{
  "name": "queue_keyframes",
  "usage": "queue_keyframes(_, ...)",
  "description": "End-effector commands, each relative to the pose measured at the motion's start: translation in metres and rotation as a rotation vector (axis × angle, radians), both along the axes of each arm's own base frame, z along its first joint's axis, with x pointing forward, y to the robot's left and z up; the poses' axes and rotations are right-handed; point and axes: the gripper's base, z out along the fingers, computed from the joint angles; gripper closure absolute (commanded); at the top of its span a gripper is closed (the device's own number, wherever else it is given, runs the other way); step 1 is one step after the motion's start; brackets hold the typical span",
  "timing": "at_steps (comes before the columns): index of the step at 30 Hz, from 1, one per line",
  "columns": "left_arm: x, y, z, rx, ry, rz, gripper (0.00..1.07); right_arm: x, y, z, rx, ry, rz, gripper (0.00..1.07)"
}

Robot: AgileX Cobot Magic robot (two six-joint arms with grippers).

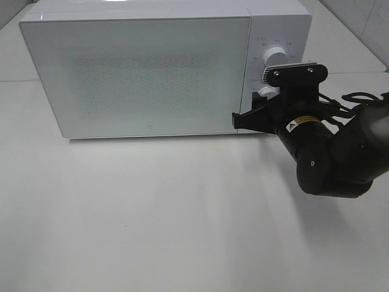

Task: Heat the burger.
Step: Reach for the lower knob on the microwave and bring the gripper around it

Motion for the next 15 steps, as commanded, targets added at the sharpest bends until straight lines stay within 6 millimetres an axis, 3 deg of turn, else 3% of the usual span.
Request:
queue_keyframes(1, -0.0022, 0.0007, 0.001, -0.009, -0.035, 0.006, 1.06, 0.0023, 0.0001, 0.0033, -0.01, -0.017, 0.002, 0.63)
queue_keyframes(8, -0.0022, 0.0007, 0.001, -0.009, -0.035, 0.006, 1.06, 0.0023, 0.0001, 0.0033, -0.01, -0.017, 0.002, 0.81)
queue_keyframes(9, -0.0022, 0.0007, 0.001, -0.009, -0.035, 0.006, 1.06, 0.0023, 0.0001, 0.0033, -0.011, -0.017, 0.002, 0.89)
queue_keyframes(11, -0.0022, 0.0007, 0.001, -0.009, -0.035, 0.006, 1.06, 0.0023, 0.0001, 0.0033, -0.011, -0.017, 0.002, 0.93)
queue_keyframes(12, -0.0022, 0.0007, 0.001, -0.009, -0.035, 0.006, 1.06, 0.0023, 0.0001, 0.0032, -0.011, -0.016, 0.002, 1.04)
queue_keyframes(13, -0.0022, 0.0007, 0.001, -0.009, -0.035, 0.006, 1.06, 0.0022, 0.0001, 0.003, -0.011, -0.013, 0.003, 1.07)
queue_keyframes(15, -0.0022, 0.0007, 0.001, -0.009, -0.035, 0.006, 1.06, 0.0022, 0.0002, 0.0026, -0.005, -0.009, 0.003, 1.07)
